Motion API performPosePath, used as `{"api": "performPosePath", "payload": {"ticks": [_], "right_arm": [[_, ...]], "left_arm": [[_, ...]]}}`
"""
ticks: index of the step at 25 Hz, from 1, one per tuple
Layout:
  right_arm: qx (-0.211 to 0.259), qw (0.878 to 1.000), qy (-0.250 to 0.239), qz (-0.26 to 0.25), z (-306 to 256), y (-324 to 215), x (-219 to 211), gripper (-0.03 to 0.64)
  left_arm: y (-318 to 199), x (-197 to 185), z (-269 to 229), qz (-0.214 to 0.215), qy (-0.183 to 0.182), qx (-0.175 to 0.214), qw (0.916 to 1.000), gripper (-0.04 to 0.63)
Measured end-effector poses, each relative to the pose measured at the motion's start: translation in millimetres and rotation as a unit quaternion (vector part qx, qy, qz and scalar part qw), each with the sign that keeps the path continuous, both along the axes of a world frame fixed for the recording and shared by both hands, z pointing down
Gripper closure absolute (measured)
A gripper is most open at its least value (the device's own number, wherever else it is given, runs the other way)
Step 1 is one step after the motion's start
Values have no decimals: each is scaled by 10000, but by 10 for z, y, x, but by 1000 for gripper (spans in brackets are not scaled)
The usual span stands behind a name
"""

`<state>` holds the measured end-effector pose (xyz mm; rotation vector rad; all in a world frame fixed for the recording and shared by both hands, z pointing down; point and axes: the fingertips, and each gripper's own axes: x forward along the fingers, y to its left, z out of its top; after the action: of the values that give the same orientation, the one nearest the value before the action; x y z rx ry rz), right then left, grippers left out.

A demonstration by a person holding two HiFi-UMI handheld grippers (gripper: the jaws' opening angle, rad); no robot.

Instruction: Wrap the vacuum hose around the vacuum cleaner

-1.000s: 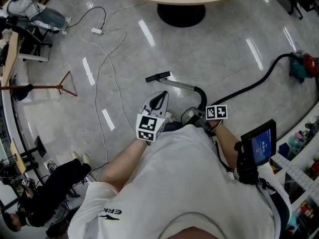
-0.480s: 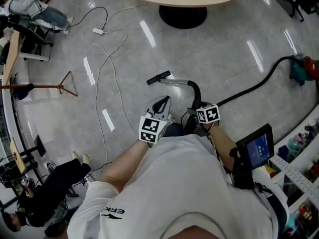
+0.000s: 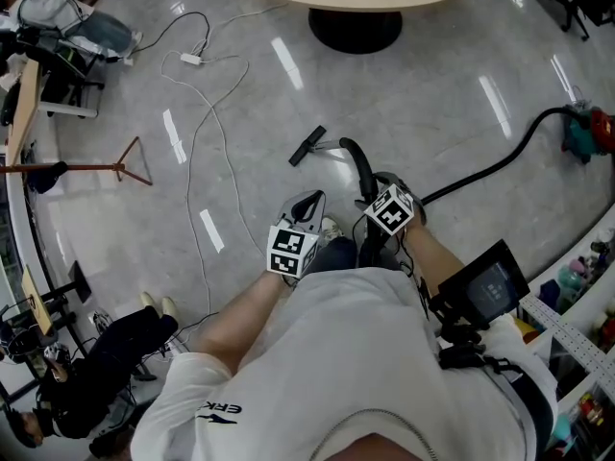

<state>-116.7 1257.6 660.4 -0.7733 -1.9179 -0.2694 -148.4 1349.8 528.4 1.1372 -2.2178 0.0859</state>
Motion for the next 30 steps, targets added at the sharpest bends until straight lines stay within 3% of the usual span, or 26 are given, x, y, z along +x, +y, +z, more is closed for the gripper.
{"api": "performPosePath", "payload": {"ticks": [5,7,10,12,14,18,21,24,26,30], "right_arm": [[688,9880,-404,-1322,-76,13,-98,262],[829,9820,-453,-1633,-62,7,-76,262],[892,9791,-469,-1767,-56,2,-81,262],[918,9778,-496,-1819,-64,-3,-87,262],[937,9764,-522,-1872,-79,-9,-91,262],[1002,9728,-592,-2001,-136,1,-148,262],[1025,9697,-673,-2114,-184,43,-212,262],[1026,9671,-754,-2202,-223,86,-248,262],[1027,9662,-791,-2226,-239,87,-256,262],[1038,9646,-839,-2275,-262,95,-254,262]], "left_arm": [[59,-99,155,0,-51,-170,9998,591],[58,-196,250,221,-157,-342,9990,591],[-7,-336,491,1000,-381,-753,9914,589],[-95,-398,722,1715,-632,-1175,9761,583],[-237,-458,935,2531,-997,-1579,9492,538],[-533,-622,1367,4003,-1716,-2165,8738,409],[-695,-761,1671,4756,-1980,-2444,8215,330],[-800,-826,1871,5313,-2179,-2640,7749,325],[-878,-826,1922,5559,-2342,-2687,7510,325],[-986,-742,2028,5860,-2448,-2652,7255,327]]}}
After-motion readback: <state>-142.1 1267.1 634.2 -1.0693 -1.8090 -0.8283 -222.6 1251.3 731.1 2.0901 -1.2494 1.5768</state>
